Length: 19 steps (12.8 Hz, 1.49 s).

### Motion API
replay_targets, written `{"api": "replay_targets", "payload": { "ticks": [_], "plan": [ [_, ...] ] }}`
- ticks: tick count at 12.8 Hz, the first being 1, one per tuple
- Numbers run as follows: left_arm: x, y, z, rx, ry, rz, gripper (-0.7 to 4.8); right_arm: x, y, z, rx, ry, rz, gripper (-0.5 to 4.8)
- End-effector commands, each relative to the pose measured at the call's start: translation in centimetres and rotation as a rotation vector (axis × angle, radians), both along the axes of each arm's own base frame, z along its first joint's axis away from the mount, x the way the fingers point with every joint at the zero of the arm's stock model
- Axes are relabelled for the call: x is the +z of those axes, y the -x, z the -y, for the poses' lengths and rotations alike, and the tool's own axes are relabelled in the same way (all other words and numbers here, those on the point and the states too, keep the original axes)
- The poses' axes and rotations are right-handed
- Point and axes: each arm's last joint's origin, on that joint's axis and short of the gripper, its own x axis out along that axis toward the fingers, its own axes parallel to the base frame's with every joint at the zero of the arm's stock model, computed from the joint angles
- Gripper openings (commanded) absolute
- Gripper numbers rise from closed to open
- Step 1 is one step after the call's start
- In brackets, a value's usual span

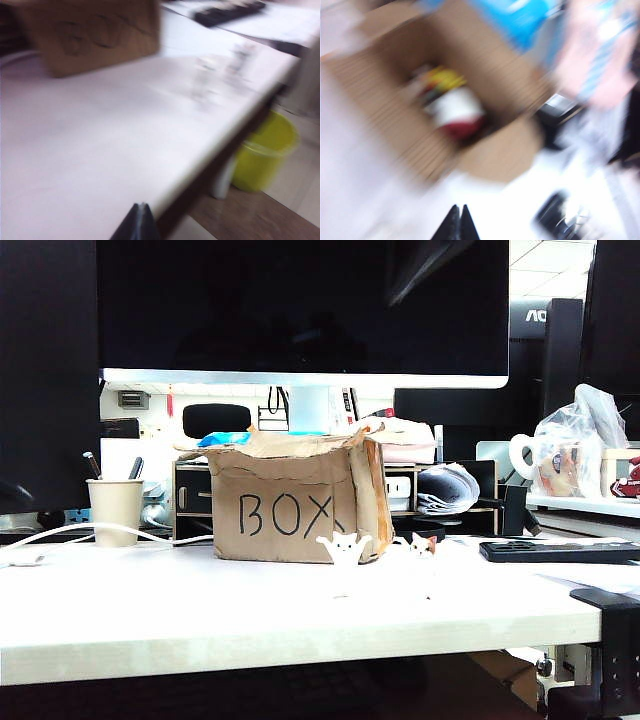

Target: Put the doll that is least similar in size compared to the others into the paper box.

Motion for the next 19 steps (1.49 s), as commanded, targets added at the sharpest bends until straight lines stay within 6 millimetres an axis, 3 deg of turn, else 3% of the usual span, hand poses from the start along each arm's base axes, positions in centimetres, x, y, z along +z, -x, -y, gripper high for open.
{"api": "replay_targets", "payload": {
  "ticks": [1,3,7,10,14,19],
  "plan": [
    [0.7,-0.4,-1.3,0.122,0.033,0.071,-0.05,0.2,4.8,3.0,-0.007,-0.173,0.035,-0.02],
    [1.2,-0.5,-2.1,0.201,0.051,0.121,-0.05,-0.1,7.4,4.6,-0.013,-0.228,0.063,-0.02],
    [1.8,-0.7,-4.5,0.442,0.059,0.199,-0.05,-2.9,15.9,9.7,-0.098,-0.417,0.099,-0.02],
    [1.9,-0.6,-5.5,0.543,0.055,0.224,-0.05,-4.2,19.8,12.5,-0.082,-0.529,0.199,-0.01],
    [1.9,-0.6,-5.8,0.571,0.051,0.220,-0.05,-5.1,23.6,14.9,-0.003,-0.634,0.303,-0.01],
    [1.9,-0.6,-5.8,0.571,0.051,0.220,-0.05,-5.4,25.3,15.9,0.054,-0.670,0.327,-0.01]
  ]
}}
